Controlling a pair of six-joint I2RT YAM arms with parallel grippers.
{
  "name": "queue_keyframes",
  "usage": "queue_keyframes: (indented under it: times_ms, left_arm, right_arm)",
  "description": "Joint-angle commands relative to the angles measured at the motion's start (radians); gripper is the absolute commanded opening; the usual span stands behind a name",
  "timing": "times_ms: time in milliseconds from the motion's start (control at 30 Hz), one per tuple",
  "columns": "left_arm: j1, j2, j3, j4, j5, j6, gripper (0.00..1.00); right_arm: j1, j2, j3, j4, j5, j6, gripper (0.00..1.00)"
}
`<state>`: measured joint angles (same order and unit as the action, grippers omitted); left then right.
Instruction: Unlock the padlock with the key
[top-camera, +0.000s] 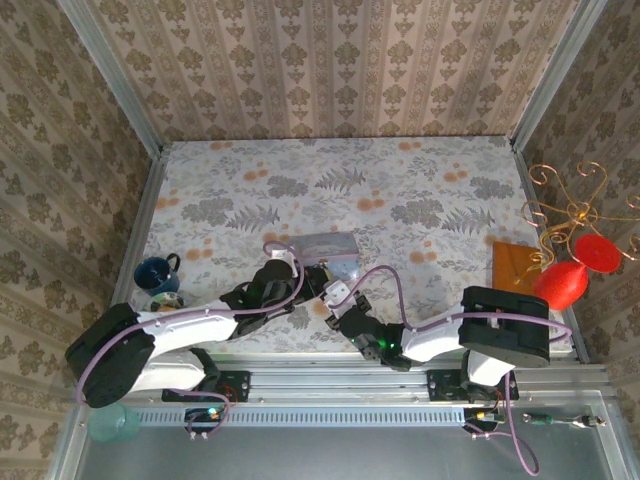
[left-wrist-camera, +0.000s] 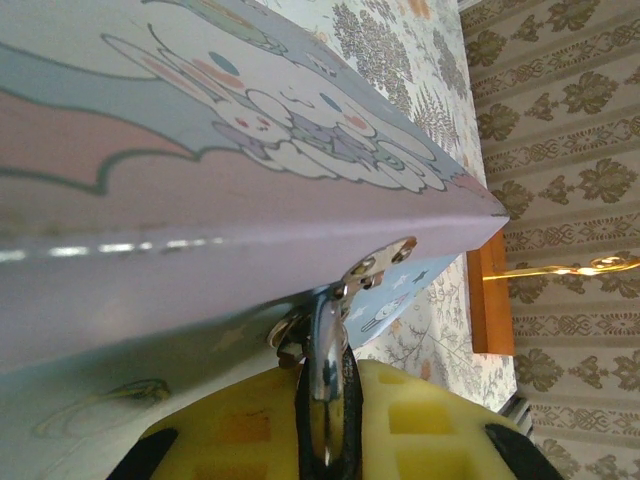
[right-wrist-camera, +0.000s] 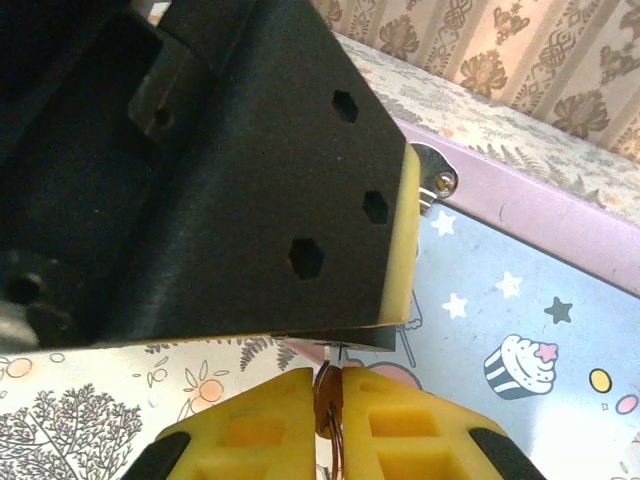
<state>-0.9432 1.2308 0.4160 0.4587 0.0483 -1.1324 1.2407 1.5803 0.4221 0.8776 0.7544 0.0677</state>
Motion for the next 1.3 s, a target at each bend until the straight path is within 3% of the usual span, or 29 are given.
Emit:
queue_keyframes:
  times_ms: [0, 67, 300, 567, 667, 733, 1033, 1267]
  left_arm:
    - [-0.014, 0.012, 0.029, 0.016, 0.007, 0.017, 0.00]
    - [-0.013, 0.015, 0.030, 0.012, 0.006, 0.016, 0.00]
    - [-0.016, 0.048, 0.061, 0.007, 0.012, 0.030, 0.00]
    - [-0.012, 0.054, 0.090, -0.076, -0.017, 0.086, 0.00]
    - [-0.011, 0.049, 0.111, -0.147, -0.039, 0.133, 0.00]
    - [-0.010, 0.055, 0.127, -0.188, -0.056, 0.176, 0.00]
    - [0.001, 0.139, 0.176, -0.292, -0.108, 0.287, 0.00]
    - [-0.028, 0.178, 0.185, -0.350, -0.204, 0.350, 0.00]
  right_arm:
    - [-0.060, -0.100, -0.046, 0.020, -0.154, 0.218, 0.12]
    - [-0.097, -0.139, -0.080, 0.020, -0.257, 0.317, 0.10]
    - [-0.099, -0.233, -0.100, -0.093, -0.301, 0.388, 0.09]
    - [-0.099, -0.253, -0.083, -0.224, -0.283, 0.376, 0.31]
    - [-0.100, -0.297, -0.086, -0.288, -0.256, 0.382, 0.49]
    - [-0.104, -0.342, -0.093, -0.339, -0.224, 0.396, 0.55]
    - [-0.146, -0.548, -0.123, -0.618, -0.115, 0.555, 0.60]
    - [-0.166, -0.580, -0.072, -0.824, -0.106, 0.699, 0.62]
